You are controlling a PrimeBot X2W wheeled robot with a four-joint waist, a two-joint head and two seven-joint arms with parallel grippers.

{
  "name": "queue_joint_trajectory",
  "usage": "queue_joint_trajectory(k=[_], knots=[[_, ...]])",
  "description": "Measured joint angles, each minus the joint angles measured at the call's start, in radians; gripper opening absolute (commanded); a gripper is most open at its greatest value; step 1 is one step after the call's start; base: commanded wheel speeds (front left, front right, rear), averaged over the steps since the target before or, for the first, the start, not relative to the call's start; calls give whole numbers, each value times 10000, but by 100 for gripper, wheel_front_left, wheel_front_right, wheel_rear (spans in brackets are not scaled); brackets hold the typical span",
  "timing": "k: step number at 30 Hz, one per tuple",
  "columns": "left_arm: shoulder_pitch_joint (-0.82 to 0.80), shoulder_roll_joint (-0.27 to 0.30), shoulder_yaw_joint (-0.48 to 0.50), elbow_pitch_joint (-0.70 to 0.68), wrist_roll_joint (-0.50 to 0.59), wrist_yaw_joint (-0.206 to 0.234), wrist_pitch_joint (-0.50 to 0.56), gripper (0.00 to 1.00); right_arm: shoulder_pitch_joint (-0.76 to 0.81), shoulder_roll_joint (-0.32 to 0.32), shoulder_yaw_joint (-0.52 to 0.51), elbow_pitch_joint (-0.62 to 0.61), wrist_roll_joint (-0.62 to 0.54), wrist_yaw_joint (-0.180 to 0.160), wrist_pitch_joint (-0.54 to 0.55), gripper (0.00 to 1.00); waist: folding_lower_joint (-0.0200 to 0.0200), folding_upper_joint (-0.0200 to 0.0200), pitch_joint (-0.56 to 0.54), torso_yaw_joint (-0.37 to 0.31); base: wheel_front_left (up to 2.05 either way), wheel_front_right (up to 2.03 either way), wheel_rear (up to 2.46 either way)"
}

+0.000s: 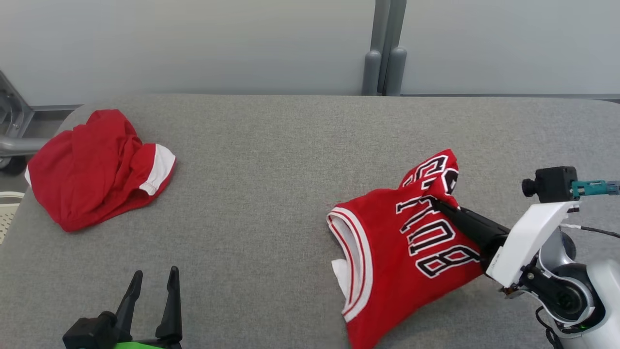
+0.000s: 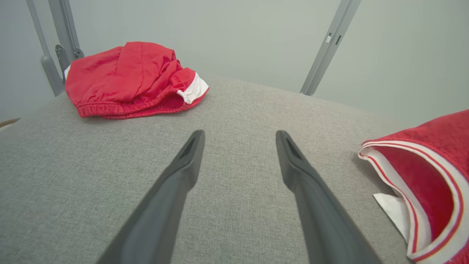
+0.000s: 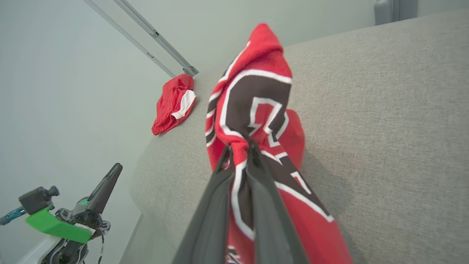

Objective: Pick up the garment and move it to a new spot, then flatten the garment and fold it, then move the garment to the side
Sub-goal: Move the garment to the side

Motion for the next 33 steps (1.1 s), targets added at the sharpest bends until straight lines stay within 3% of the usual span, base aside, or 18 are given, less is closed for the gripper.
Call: queue_joint_trajectory(k=[13, 22, 33], knots=[[39, -372, 330, -167, 301, -284, 0, 100, -252, -556, -1802, 2360, -899, 0, 173, 0, 0, 0, 408, -74, 0, 0, 0], [-903, -151, 253, -614, 606, -430, 46, 100, -2243, -1572, -2242, 4587, -3104, 4, 240, 0, 0, 0, 1505, -468, 0, 0, 0], [-1548, 268, 222, -1434, 763, -355, 466, 100, -4290, -2301, -2800, 6763, -5241, 10, -972, 0, 1, 0, 2706, -1419, 0, 0, 0]])
